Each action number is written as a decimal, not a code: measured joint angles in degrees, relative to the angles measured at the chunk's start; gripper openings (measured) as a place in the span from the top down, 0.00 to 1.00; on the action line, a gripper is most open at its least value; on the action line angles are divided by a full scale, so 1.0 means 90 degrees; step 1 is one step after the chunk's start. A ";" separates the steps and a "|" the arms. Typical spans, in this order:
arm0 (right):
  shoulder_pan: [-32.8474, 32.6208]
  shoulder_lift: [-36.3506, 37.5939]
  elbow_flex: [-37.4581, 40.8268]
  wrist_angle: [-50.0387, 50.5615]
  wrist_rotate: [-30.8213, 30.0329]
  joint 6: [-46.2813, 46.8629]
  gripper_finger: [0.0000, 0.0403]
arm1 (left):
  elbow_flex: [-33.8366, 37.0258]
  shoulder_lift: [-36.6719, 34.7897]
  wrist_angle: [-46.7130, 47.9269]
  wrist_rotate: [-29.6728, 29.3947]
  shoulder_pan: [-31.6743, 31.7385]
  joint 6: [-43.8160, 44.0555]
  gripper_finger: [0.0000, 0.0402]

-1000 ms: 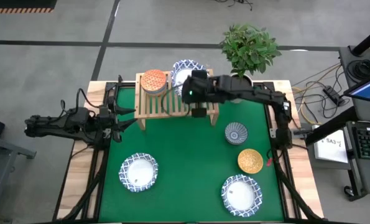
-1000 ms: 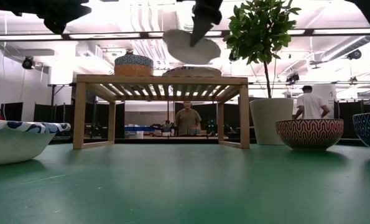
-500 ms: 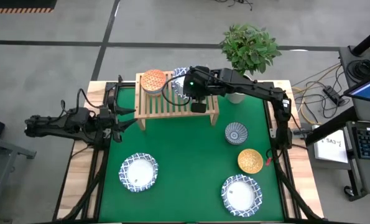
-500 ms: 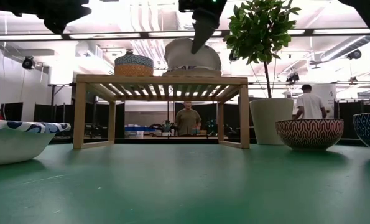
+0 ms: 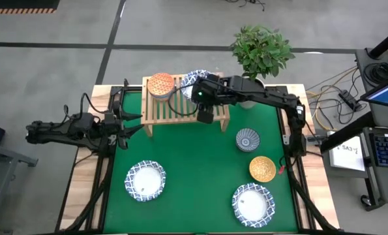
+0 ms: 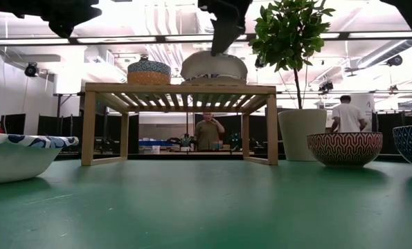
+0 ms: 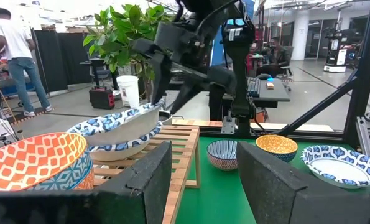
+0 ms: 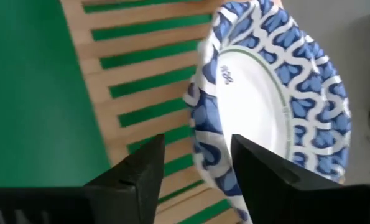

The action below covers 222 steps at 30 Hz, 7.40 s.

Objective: Place and stack bowls onto a shelf
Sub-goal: Stack the white bowl on top of the white bowl on the shelf, then stack the dark blue bowl on top of the orange bowl on the shelf

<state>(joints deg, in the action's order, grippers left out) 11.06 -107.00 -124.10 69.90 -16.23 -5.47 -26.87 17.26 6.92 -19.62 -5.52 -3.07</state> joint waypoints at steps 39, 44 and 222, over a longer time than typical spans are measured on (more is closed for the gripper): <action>-0.0309 0.0091 0.0356 -0.0957 -0.0533 0.0455 0.98 | 0.0000 0.0005 0.0008 0.0000 -0.0002 0.0000 0.59; -0.0633 0.0331 0.0341 -0.0318 0.0456 0.1134 0.98 | 0.0000 0.0007 0.0063 0.0000 -0.0002 0.0000 0.59; 0.0247 -0.1576 -0.0689 -0.4629 0.0530 -0.2400 0.78 | 0.0000 -0.0017 0.0094 -0.0102 -0.0002 -0.0029 0.59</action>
<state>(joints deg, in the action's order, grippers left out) 13.28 -121.19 -130.30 28.24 -11.46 -27.07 -26.87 17.10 7.77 -20.53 -5.54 -3.33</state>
